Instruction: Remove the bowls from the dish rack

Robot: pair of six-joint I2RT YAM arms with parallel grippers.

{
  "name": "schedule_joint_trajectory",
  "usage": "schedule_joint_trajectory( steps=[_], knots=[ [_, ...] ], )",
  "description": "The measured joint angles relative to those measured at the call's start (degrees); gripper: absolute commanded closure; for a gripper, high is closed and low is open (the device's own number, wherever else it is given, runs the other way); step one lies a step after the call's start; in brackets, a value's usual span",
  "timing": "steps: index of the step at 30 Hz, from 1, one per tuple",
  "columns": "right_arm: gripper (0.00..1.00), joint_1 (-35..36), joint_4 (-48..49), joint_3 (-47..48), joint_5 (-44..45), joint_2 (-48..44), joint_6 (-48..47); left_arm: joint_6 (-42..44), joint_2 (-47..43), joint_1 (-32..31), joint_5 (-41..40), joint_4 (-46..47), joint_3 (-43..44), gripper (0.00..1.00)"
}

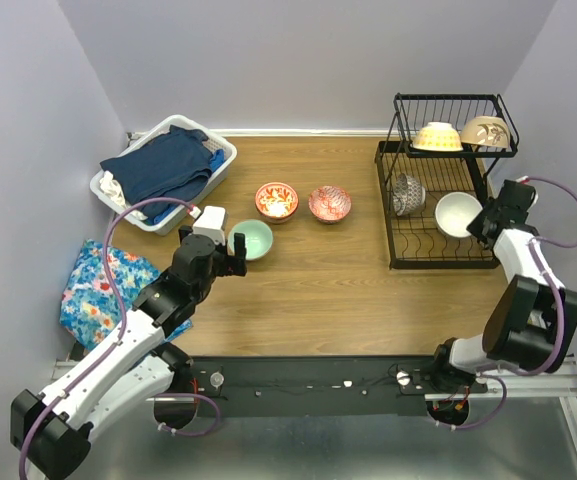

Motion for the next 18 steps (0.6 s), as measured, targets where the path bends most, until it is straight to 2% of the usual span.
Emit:
schedule_joint_trajectory(
  steps=[8, 14, 18],
  knots=[
    [0.99, 2.2, -2.3, -0.5, -3.7, -12.2, 0.1, -2.0, 3.2, 0.0, 2.4, 0.1, 0.0, 0.01],
    [0.99, 13.2, -4.4, -2.4, -6.3, -18.8, -0.2, -3.7, 6.2, 0.0, 4.1, 0.0, 0.0, 0.01],
    [0.99, 21.5, -5.9, -2.7, -7.4, -19.4, -0.5, -3.9, 5.9, 0.0, 3.9, -0.2, 0.0, 0.01]
  ],
)
